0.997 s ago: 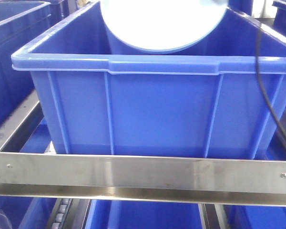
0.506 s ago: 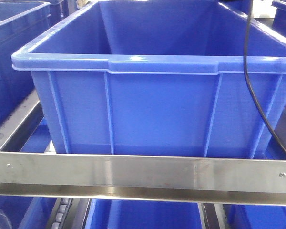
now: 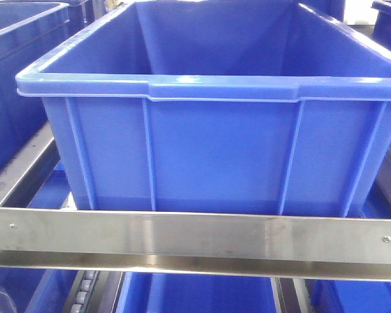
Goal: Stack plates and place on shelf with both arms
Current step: 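Open the right gripper and withdraw it from the bin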
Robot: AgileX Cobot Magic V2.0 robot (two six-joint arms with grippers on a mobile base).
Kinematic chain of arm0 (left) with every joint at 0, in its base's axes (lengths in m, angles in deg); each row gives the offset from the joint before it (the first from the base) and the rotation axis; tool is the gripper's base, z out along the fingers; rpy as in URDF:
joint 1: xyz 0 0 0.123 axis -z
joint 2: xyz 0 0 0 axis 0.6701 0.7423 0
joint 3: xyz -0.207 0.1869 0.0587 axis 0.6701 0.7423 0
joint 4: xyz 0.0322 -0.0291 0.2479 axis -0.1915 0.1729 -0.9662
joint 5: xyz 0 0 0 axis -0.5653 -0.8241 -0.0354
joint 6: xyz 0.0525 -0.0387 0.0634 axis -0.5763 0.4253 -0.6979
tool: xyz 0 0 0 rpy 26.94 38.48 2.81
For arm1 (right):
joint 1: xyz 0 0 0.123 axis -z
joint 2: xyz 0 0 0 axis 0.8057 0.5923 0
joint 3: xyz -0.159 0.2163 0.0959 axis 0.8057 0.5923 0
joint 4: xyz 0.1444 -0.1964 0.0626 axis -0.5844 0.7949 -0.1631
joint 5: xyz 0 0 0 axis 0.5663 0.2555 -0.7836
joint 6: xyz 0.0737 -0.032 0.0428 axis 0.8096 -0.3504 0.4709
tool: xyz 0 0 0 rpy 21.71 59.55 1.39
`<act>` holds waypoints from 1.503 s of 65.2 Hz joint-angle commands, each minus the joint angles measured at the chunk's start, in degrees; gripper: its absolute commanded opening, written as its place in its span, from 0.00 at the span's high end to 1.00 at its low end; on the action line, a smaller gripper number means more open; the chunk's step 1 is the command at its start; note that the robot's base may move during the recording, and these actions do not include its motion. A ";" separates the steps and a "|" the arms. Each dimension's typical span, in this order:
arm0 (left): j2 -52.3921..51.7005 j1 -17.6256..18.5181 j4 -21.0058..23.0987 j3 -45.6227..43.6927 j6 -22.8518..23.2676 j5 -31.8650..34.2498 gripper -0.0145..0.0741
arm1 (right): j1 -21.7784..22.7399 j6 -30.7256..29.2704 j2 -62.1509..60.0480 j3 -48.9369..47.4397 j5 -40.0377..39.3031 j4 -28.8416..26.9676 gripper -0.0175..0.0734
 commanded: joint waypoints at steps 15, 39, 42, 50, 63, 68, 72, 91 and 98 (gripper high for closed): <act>0.28 -0.09 0.47 -1.75 0.50 4.86 0.74 | 2.19 -0.52 -24.34 8.75 1.58 1.07 0.76; 0.28 -0.09 0.47 -1.75 0.50 4.86 0.74 | 2.19 -0.52 -37.48 9.37 11.62 1.07 0.76; 0.28 -0.09 0.47 -1.75 0.50 4.86 0.74 | 2.19 -0.52 -37.48 9.37 11.29 1.07 0.76; 0.28 -0.09 0.47 -1.75 0.50 4.86 0.74 | 2.26 -0.52 -37.48 10.00 10.53 1.11 0.76; 0.28 -0.09 0.47 -1.75 0.50 4.86 0.74 | 5.51 -0.52 -43.11 15.40 11.67 4.36 0.76; 0.28 -0.09 0.47 -1.75 0.50 4.86 0.74 | 8.08 -0.52 -46.59 18.14 11.63 4.84 0.76; 0.28 -0.09 0.47 -1.75 0.50 4.86 0.74 | 9.73 -1.02 -48.92 20.53 11.63 4.90 0.76; 0.28 -0.09 0.47 -1.75 0.50 4.86 0.74 | 11.42 -1.02 -54.50 33.31 8.67 5.05 0.76; 0.28 -0.09 0.47 -1.75 0.50 4.97 0.74 | 11.42 -1.02 -54.50 33.28 9.85 5.10 0.76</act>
